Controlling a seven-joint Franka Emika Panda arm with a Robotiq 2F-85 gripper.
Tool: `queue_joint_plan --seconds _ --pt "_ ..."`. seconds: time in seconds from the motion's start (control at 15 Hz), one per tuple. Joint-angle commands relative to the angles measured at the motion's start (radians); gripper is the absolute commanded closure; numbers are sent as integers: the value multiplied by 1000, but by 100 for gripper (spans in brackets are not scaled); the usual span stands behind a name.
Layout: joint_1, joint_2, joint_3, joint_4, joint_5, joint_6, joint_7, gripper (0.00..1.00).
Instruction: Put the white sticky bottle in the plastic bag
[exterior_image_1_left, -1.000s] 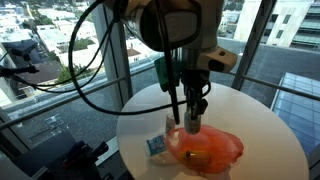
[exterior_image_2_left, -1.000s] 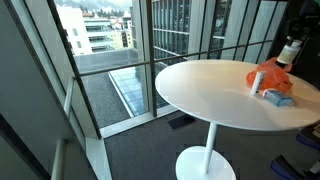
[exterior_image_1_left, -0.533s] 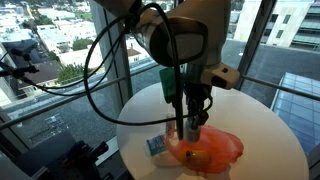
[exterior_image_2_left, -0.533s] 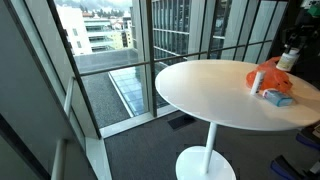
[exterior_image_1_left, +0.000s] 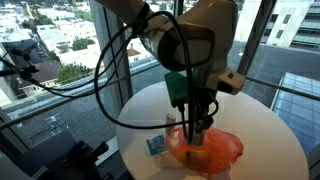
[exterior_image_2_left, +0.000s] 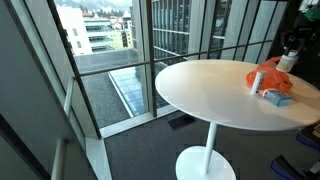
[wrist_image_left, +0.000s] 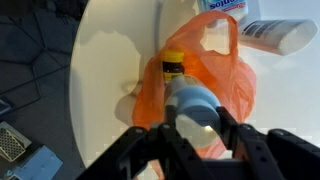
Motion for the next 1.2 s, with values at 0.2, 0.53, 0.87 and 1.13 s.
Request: queue_joint_plan --seconds 0.2,0.53,0.87,1.13 --pt "17 71 13 77 6 -18 32 81" --pt "50 117 29 115 2 -20 57 81" --pt "68 150 32 115 1 -13 61 81" --pt "65 162 27 106 2 -11 53 81"
